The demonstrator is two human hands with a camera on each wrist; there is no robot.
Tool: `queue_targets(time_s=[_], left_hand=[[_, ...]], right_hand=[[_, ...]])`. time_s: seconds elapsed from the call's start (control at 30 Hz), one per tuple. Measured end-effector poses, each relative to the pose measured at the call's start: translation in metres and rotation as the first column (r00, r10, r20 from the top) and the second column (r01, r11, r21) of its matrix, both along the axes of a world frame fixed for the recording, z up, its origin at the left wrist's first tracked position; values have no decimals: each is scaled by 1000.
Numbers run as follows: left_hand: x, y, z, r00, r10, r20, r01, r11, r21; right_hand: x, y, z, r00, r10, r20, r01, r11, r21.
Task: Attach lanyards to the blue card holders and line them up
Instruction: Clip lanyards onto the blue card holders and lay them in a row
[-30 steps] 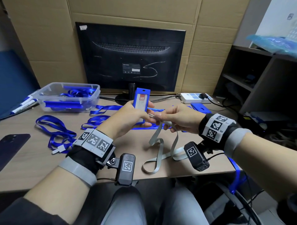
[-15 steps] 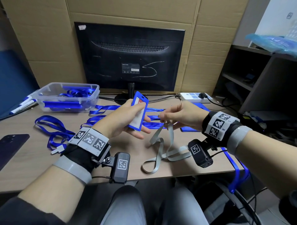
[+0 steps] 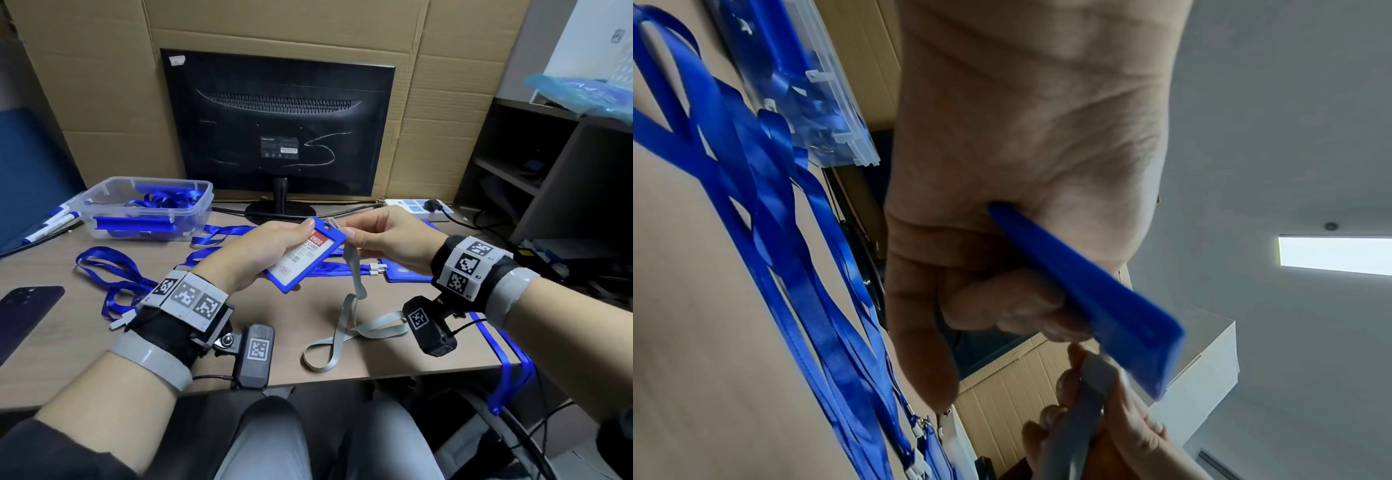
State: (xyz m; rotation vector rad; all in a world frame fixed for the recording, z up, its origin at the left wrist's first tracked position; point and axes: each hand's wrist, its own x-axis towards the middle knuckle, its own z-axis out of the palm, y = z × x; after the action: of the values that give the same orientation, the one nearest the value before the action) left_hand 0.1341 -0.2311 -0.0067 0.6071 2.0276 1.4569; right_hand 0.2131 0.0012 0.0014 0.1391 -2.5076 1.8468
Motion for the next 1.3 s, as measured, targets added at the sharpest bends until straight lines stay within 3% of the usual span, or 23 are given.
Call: queue_targets(time_s=[0.33, 0.63, 0.8, 1.07, 1.2, 1.3], left_hand=[[-2, 4, -7, 1000, -18, -20, 18, 1000, -1], [2, 8, -15, 997, -64, -30, 67, 995, 79], [1, 8, -17, 991, -72, -111, 77, 996, 42], [-1, 7, -13, 992, -52, -111, 54, 998, 17], [-1, 7, -12, 986, 30, -162, -37, 999, -37], [-1, 10, -11, 976, 121, -182, -131, 990, -44]], right_hand=[[0, -2, -2, 998, 42, -46, -42, 999, -5], [-3, 0, -4, 991, 80, -104, -63, 986, 156], [-5, -4, -4, 984, 112, -137, -59, 938, 342], [-3, -5, -8, 983, 138, -123, -86, 931, 355], [-6, 0, -10, 990, 110, -89, -56, 881, 470], [-7, -1, -7, 993, -17, -120, 59, 932, 356]])
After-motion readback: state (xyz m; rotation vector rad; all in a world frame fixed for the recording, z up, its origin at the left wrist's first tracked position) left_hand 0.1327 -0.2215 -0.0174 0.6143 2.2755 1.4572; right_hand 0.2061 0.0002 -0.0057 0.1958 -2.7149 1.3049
